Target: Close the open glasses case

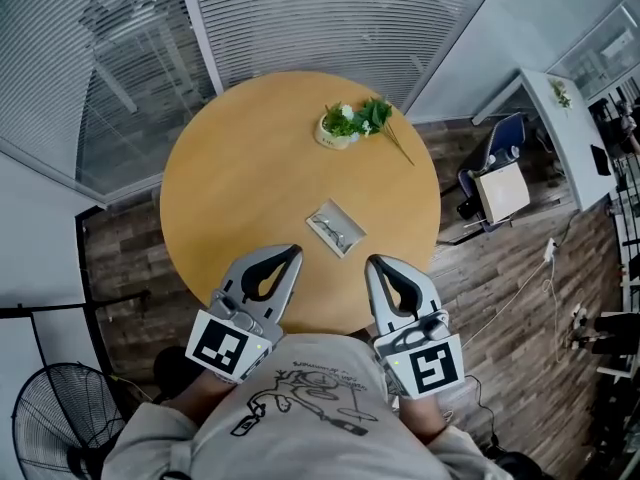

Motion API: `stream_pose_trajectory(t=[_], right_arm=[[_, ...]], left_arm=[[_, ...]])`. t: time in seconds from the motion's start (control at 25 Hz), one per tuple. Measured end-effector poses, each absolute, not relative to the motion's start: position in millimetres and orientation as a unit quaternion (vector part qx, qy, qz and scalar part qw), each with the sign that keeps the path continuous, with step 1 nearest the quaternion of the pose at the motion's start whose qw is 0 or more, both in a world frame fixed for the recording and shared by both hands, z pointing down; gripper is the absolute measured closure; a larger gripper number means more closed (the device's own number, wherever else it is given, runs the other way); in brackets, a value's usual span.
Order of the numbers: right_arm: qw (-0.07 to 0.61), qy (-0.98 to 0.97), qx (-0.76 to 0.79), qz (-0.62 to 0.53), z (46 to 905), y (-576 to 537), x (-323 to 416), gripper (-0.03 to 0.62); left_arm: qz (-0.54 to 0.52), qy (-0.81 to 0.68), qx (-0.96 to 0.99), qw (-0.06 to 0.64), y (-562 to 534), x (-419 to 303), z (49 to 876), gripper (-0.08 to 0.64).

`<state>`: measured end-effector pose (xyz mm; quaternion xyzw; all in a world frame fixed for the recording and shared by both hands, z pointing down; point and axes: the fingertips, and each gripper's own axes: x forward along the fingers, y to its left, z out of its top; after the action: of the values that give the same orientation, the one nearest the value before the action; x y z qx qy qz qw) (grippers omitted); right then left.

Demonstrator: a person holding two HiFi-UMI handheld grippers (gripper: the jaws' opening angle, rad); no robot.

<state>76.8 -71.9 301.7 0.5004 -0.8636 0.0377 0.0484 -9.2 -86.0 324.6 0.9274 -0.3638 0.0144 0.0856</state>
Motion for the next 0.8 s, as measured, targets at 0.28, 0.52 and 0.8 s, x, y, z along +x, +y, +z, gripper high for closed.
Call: stream_pose_trajectory(t=[0.28, 0.52, 0.8], right_arm=[[0.068, -0.865, 0.496, 0.027, 320, -76, 86, 0.584], [0.124, -0.863, 0.489, 0.041, 350, -76, 93, 0.584], [0.117, -0.868, 0.482, 0.03, 365, -83, 88, 0.583]], left_arm=[[0.031, -0.363, 0.928, 0.082, -93, 0, 348, 0.541], [0.041, -0.36, 0.929, 0.08, -98, 5, 364, 0.541], [0.05, -0.357, 0.929, 0.079, -102, 7, 388, 0.541]])
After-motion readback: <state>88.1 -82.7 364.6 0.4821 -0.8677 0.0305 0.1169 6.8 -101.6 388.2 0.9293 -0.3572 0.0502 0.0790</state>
